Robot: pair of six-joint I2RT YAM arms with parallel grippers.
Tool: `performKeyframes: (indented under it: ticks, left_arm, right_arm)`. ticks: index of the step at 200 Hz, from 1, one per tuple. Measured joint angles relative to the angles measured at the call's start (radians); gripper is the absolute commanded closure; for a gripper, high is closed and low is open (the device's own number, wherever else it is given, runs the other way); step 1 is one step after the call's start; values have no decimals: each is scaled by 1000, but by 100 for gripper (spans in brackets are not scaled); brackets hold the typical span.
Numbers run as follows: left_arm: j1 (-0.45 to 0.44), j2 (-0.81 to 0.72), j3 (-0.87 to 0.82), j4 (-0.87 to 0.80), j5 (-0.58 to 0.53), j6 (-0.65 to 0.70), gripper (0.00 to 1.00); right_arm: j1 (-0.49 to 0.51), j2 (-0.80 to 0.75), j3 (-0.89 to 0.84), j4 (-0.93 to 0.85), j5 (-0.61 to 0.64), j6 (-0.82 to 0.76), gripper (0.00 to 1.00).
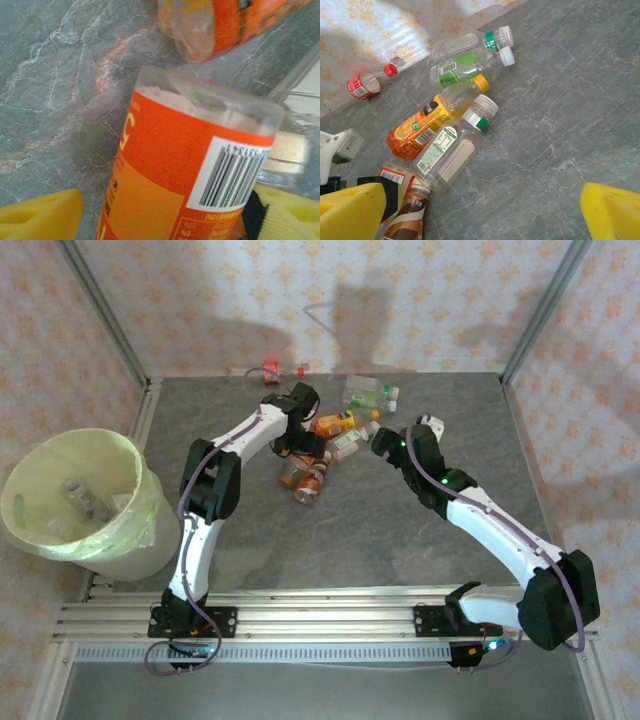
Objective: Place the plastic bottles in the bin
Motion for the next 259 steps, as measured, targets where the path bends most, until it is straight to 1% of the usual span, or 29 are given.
performKeyframes:
  ticks: [33,79,101,207,243,259]
  left_arm:
    - [18,5,-4,6,0,-19,20]
    - [75,5,-48,20,-7,-46,20]
    - [96,5,-48,21,-10,-49,22]
    - [69,21,-41,37,-27,-102,28]
    - [67,23,-44,40,-53,-108,34]
    - [67,22,-56,50,-65,-111,41]
  right_arm:
    - [0,0,0,-3,0,0,0]
    - [0,0,-2,-6,0,0,0]
    - [0,0,-3,-6,0,0,0]
    - [0,0,-8,-7,0,0,0]
    - [0,0,-8,-7,0,0,0]
    - [0,0,-8,-7,0,0,0]
